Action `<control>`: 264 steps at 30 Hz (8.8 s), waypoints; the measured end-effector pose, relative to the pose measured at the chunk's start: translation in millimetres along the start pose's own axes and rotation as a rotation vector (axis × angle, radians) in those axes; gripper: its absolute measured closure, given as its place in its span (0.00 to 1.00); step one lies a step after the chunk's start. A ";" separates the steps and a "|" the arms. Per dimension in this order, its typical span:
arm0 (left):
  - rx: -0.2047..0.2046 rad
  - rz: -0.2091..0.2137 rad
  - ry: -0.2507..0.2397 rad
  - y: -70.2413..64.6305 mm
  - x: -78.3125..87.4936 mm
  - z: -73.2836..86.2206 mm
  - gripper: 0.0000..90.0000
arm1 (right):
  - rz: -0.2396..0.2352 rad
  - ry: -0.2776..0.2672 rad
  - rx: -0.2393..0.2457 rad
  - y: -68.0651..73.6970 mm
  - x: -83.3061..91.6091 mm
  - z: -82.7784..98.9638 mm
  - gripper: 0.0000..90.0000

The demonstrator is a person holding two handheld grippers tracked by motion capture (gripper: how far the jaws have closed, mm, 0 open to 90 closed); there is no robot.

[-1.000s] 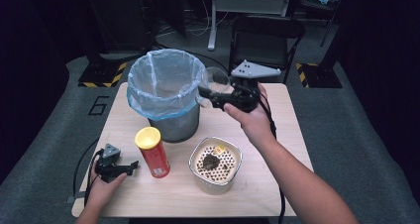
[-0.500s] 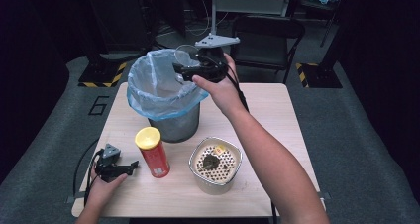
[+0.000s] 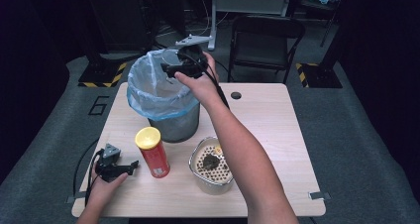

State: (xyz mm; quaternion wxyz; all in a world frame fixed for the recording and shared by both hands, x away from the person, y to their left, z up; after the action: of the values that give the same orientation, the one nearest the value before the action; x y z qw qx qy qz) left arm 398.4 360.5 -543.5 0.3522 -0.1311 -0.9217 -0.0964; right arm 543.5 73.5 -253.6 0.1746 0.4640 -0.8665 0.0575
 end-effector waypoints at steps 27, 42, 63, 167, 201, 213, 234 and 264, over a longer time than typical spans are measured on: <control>0.011 0.015 0.000 0.2 1.3 0.9 0.13 | 0.017 0.058 -0.019 -3.3 -2.1 16.2 0.06; -0.003 0.015 -0.010 -2.2 0.7 1.7 0.13 | -0.020 -0.046 0.025 -16.2 79.1 47.0 0.33; 0.080 0.060 -0.008 -2.8 11.7 0.0 0.15 | 0.117 0.048 0.050 -25.8 153.2 147.2 0.32; -0.168 0.339 -0.177 -80.9 104.4 -107.4 0.26 | 0.393 0.255 -0.246 -71.0 208.7 356.9 0.30; -0.245 0.325 -0.214 -85.6 198.9 -237.6 0.26 | 0.403 0.291 -0.225 -73.6 207.0 362.5 0.30; -0.240 0.327 -0.206 -87.9 194.2 -271.8 0.26 | 0.398 0.310 -0.216 -73.6 204.3 364.3 0.30; -0.110 0.245 -0.184 -68.6 155.1 -331.2 0.26 | 0.398 0.330 -0.200 -75.6 204.2 366.0 0.30; 0.065 0.018 -0.097 -51.0 65.7 -342.7 0.26 | 0.381 0.351 -0.174 -75.2 200.0 367.1 0.30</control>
State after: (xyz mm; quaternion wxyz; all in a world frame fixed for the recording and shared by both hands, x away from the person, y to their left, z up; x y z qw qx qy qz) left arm 549.3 231.1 -252.2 0.3121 -0.1325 -0.9391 -0.0567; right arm 412.3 -221.8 -529.4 0.3472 0.2590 -0.8964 0.0941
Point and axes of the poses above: each handheld gripper's, and its own axes: x roughly backward along the jaws, z roughly out of its underside, y roughly to its left, the point moved 2 cm from there along -x, roughly forward along the jaws, and after that the axes turned 8 degrees about -z, right-handed, at the moved point
